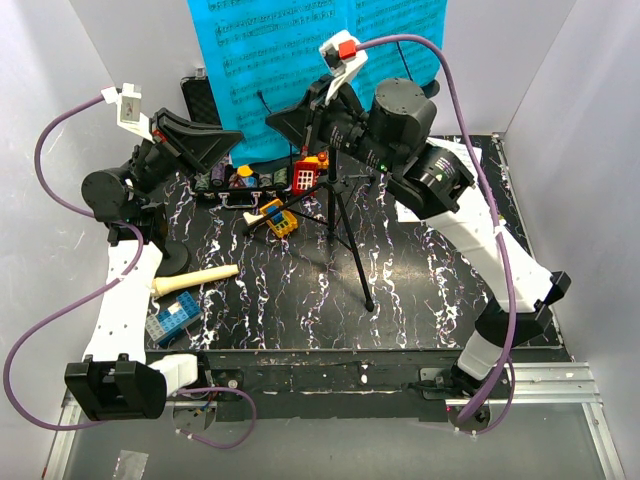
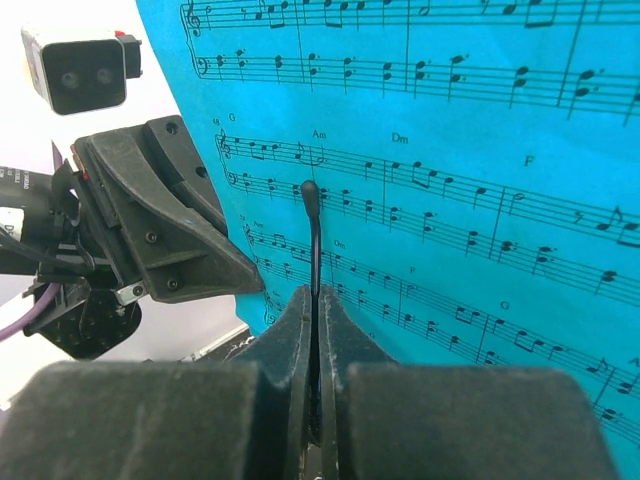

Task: Pack up the instrument practice props
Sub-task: Pick up the sheet music from the music stand.

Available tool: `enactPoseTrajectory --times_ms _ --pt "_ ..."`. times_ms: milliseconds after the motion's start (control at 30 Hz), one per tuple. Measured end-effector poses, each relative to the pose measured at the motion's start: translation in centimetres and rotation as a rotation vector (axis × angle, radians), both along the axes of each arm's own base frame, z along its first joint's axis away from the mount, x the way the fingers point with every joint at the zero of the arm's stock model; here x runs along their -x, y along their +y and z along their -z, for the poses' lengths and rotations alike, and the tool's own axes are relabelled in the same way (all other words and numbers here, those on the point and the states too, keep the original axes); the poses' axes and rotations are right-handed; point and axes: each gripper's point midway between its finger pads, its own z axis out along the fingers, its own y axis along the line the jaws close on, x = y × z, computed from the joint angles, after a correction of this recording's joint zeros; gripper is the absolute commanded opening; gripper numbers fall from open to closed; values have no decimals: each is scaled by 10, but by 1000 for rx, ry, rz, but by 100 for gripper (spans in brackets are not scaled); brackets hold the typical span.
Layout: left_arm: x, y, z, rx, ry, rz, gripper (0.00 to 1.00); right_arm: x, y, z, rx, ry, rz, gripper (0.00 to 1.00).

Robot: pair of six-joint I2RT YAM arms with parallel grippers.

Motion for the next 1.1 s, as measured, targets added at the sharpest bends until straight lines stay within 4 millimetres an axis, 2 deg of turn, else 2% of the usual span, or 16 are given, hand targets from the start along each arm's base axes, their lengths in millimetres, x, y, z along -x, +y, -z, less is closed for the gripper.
enactPoseTrajectory --times_ms 767,933,1000,1067,1100 --pt "18 -6 0 -34 -19 63 2 -3 -26 4 -37 19 108 1" --pt "21 -7 -1 -35 -17 76 41 -3 -30 6 -43 19 122 1" --pt "23 -7 -1 -37 -23 79 53 -4 -30 6 -44 19 125 1" --pt "25 -7 -2 -38 -26 82 75 -4 -31 6 -44 18 126 1" --pt "26 -8 -3 -38 -27 82 98 -4 -30 6 -44 18 126 1"
